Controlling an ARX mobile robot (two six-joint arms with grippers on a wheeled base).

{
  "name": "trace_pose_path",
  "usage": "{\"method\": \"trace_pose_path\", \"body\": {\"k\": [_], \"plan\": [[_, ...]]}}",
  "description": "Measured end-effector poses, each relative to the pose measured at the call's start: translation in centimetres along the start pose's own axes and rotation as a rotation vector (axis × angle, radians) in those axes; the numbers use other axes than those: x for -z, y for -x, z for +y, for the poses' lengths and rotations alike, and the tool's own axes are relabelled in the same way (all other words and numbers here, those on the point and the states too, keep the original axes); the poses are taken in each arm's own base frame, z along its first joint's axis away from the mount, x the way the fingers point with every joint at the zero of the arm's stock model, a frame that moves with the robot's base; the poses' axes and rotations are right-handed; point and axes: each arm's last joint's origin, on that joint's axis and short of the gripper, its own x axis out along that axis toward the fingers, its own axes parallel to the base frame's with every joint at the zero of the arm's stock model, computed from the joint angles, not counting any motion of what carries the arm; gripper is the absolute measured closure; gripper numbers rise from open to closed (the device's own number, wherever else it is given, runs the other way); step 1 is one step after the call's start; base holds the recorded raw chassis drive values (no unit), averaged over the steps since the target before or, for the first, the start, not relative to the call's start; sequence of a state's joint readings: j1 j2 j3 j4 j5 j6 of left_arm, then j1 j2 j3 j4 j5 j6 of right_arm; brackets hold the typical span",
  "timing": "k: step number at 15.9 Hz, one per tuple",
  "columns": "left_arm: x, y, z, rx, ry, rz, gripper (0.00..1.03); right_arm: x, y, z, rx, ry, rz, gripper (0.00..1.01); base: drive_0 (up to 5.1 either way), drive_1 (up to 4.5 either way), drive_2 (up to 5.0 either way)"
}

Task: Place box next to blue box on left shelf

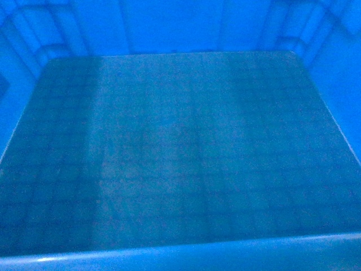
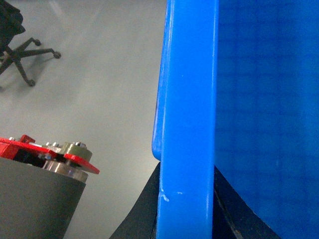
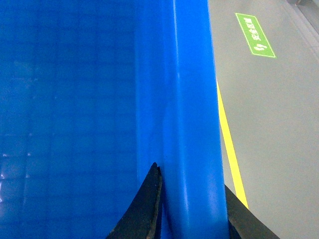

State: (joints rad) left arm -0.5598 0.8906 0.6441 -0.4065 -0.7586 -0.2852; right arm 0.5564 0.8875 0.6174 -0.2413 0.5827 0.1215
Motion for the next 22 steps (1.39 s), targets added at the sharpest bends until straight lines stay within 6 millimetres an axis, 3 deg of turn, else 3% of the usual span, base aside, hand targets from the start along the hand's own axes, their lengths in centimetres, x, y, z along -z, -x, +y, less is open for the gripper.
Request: {"method": "trace_pose_path", "body": {"k": [22], "plan": [[0.00,-0.06,-0.06,0.000,-0.002,0.000,0.89,0.01,-0.01,0.00,0.001,0.000,0.000,0.84,0.0,3.98,-4.0]]}}
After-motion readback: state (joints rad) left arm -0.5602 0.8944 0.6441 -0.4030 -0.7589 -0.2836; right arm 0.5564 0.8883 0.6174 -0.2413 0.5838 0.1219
